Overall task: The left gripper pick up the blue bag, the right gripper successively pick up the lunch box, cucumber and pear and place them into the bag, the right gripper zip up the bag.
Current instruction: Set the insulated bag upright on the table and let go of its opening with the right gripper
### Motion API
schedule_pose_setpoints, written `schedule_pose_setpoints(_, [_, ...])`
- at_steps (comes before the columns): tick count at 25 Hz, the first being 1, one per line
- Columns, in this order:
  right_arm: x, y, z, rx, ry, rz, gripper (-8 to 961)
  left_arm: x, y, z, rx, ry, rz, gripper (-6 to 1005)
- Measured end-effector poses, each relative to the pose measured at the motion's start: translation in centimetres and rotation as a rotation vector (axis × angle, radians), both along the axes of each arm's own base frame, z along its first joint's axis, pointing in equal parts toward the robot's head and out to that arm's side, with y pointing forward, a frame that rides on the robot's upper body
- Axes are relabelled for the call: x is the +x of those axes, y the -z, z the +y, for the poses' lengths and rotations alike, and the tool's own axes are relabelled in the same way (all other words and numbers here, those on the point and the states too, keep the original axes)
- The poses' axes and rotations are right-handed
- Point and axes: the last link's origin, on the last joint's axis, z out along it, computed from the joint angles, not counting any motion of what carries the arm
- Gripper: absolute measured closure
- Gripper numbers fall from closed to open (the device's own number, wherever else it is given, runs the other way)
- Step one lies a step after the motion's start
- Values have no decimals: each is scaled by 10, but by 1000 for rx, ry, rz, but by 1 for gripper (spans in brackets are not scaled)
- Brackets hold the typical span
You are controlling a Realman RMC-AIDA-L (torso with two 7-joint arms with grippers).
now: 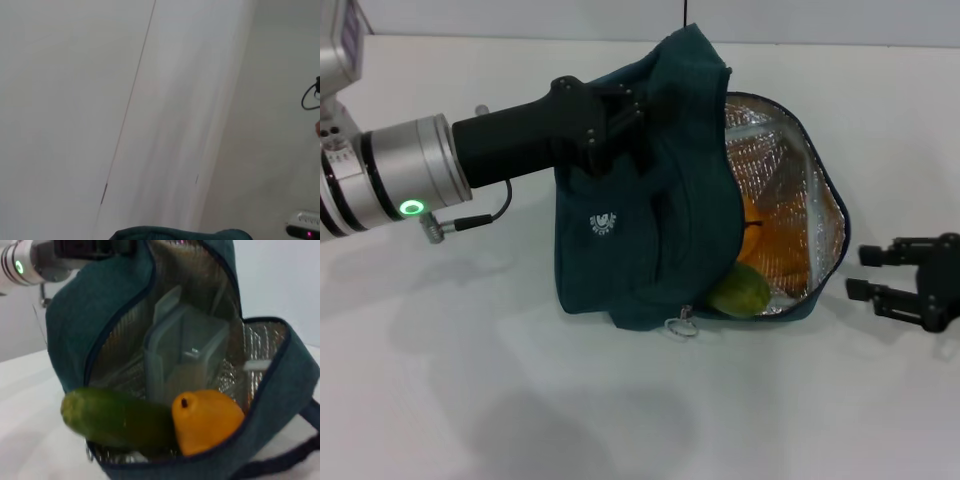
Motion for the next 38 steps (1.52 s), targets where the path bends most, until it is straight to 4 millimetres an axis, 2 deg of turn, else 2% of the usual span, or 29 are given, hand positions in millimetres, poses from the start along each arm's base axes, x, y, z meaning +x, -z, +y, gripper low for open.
schedule_pose_setpoints(5, [16,-3,-12,10,19,-21,500,2,-6,4,-44,-45,-38,959])
schedule_pose_setpoints(11, [18,0,-22,9,-7,-13,500,12,-18,3,-87,-43,-109,958])
schedule_pose_setpoints(20, [1,7,-25,-3,-111,31,501,13,-21,-2,-124,-47,-136,957])
schedule_pose_setpoints(24, [-5,3,-28,-25,-129,69,502,10,-18,-5,-118,-47,-129,956])
schedule_pose_setpoints(25, [-6,-11,-27,-12,-85,132,502,9,-18,-6,-116,-46,-127,956])
schedule_pose_setpoints(29, [-5,-19,-26,-7,-32,183,502,8,-15,-7,-105,-39,-119,956])
schedule_pose_setpoints(38, [-11,-17,-10,-74,169,231,503,8,-11,-6,-91,-25,-112,955])
